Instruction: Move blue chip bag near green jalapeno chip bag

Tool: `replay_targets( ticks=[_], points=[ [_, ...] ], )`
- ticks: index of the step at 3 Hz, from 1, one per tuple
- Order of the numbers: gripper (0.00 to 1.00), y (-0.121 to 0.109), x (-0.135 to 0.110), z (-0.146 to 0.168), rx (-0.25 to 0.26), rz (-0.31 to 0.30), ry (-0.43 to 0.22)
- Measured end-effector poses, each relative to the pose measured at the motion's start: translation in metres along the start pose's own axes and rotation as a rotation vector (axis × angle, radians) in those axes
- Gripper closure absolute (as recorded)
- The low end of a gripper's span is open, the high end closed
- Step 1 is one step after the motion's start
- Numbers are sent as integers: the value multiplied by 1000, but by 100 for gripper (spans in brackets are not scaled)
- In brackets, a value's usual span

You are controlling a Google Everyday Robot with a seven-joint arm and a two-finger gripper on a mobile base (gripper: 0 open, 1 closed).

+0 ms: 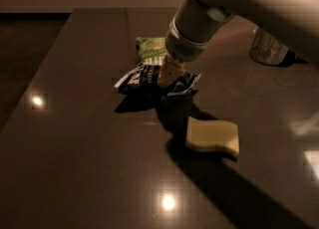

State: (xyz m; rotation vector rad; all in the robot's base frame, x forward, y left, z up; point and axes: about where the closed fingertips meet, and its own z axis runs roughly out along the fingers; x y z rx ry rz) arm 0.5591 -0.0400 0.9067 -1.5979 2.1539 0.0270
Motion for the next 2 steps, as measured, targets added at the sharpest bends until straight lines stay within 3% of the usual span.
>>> replay_targets(
  ticks=[1, 2],
  points=[
    [0, 1, 0, 0, 1, -1, 0],
    [0, 1, 0, 0, 1, -1, 0]
  ],
)
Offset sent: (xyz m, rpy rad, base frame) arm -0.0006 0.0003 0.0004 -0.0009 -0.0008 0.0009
